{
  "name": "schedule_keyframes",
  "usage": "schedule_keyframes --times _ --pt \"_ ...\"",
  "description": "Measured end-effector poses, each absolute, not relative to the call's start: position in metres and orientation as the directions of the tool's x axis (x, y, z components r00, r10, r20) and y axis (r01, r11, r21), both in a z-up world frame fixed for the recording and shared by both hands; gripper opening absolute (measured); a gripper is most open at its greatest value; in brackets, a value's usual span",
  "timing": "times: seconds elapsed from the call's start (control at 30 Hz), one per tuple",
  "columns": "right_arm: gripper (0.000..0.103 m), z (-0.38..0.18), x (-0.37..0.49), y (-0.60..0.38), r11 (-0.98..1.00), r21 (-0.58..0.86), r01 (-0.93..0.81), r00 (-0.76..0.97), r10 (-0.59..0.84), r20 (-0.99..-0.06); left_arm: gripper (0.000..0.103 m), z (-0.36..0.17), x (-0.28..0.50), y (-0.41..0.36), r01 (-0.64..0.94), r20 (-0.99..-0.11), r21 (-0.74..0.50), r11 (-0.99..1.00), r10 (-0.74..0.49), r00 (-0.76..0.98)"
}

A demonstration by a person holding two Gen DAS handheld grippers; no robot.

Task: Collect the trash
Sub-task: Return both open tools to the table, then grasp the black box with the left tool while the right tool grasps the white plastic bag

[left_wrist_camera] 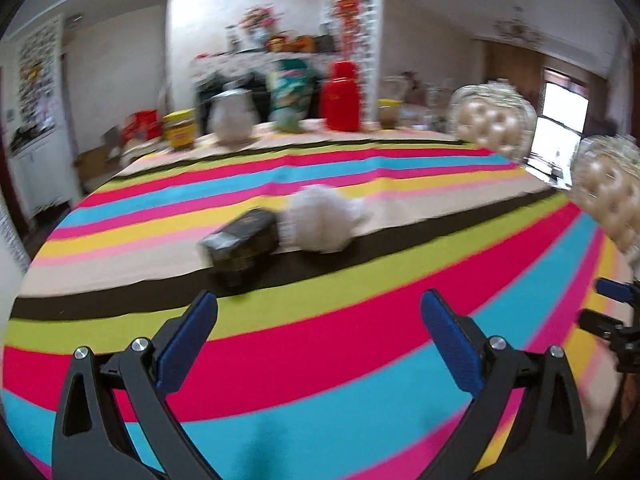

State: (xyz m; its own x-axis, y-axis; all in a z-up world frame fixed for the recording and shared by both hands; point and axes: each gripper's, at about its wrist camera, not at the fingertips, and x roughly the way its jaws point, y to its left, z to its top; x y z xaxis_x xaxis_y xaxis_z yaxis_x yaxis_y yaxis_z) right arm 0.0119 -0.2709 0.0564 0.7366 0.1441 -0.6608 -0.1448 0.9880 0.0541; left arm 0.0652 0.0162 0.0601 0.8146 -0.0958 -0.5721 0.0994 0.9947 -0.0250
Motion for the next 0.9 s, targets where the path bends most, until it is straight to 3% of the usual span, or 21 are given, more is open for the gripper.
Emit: schedule_keyframes --times 0.13,0.3,0.43,0.73,0.8,0.83,0.87,0.9 --pt "0.085 0.057 0.033 -0.245 0.981 0.034 -0.192 0.735 0.167 -0.657 0.098 0.052 0.084 0.060 -0.051 -0.602 -0.063 0.997 0.003 0.798" --pt "0.085 0.054 0.066 -0.221 0.975 0.052 -0.217 0.726 0.197 -0.659 0.098 0.042 0.121 0.089 -0.127 -0.659 -0.108 0.986 0.025 0.752" --pt "0.085 0.050 0.086 -0.213 0.976 0.098 -0.195 0.715 0.209 -0.667 0.098 0.035 0.152 0.084 -0.081 -0.695 -0.146 0.986 -0.044 0.718" --pt "0.085 0.040 0.103 -0.206 0.978 0.106 -0.179 0.698 0.202 -0.687 0.097 0.020 0.219 0.056 0.051 -0.738 -0.050 0.997 -0.071 0.671" --pt "0.085 0.038 0.108 -0.202 0.979 0.100 -0.179 0.694 0.198 -0.692 0.078 0.018 0.222 0.054 0.086 -0.747 -0.079 0.993 -0.115 0.655" --pt "0.085 0.038 0.112 -0.200 0.979 0.098 -0.181 0.692 0.198 -0.694 0.049 0.016 0.221 0.053 0.103 -0.753 -0.084 0.991 -0.131 0.645" --pt "0.085 0.038 0.114 -0.197 0.978 0.098 -0.183 0.692 0.199 -0.694 0.038 0.015 0.218 0.051 0.127 -0.763 -0.096 0.987 -0.155 0.627" --pt "0.085 0.038 0.117 -0.194 0.977 0.099 -0.186 0.691 0.202 -0.694 0.037 0.015 0.214 0.052 0.133 -0.759 -0.105 0.986 -0.166 0.630"
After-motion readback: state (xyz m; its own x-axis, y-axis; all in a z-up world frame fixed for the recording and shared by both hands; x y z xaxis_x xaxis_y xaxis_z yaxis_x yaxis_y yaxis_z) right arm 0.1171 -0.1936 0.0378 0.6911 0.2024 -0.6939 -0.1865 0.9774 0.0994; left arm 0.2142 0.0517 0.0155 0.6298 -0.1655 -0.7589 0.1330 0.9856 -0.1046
